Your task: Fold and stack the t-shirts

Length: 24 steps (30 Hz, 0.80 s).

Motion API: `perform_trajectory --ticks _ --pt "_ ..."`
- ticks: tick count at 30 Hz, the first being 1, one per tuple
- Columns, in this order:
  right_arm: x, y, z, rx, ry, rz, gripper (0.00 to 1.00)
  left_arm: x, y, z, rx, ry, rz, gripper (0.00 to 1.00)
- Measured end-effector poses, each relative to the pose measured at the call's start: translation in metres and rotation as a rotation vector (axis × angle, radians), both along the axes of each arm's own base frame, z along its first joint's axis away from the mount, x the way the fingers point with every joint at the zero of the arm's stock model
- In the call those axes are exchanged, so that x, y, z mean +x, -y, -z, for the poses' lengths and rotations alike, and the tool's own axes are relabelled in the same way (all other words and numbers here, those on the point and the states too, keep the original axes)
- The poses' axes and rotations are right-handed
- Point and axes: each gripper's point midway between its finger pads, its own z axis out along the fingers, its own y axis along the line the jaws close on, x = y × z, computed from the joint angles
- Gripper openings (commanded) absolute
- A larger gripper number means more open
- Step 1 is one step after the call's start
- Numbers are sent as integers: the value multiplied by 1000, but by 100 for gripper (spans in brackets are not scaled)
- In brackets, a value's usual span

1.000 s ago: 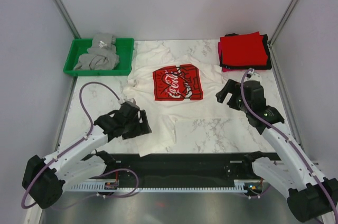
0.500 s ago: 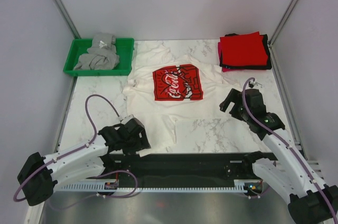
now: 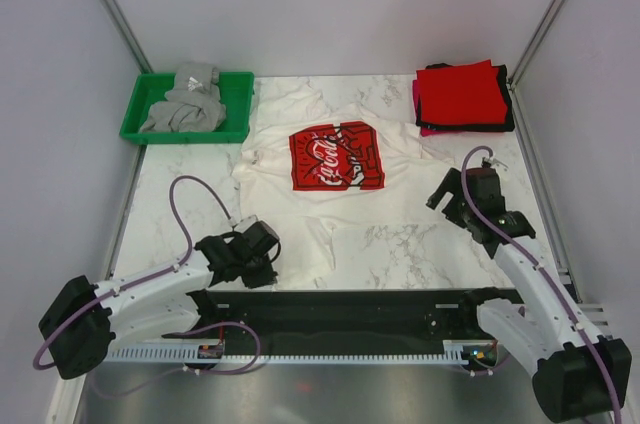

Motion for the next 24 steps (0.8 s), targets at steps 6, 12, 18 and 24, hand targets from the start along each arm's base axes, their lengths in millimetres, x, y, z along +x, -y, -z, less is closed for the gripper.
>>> perform_trajectory --ticks 6,12,18,24 --pt "-4 34 24 37 -46 144 94 16 11 -4 -39 72 -6 2" --pt "-16 54 58 101 -100 273 86 26 12 -9 -50 132 -12 2" --pt "-18 60 95 107 -179 307 70 30 8 -14 -73 191 -13 2" --pt "3 67 98 97 -127 314 52 32 6 -15 -76 210 -14 2"
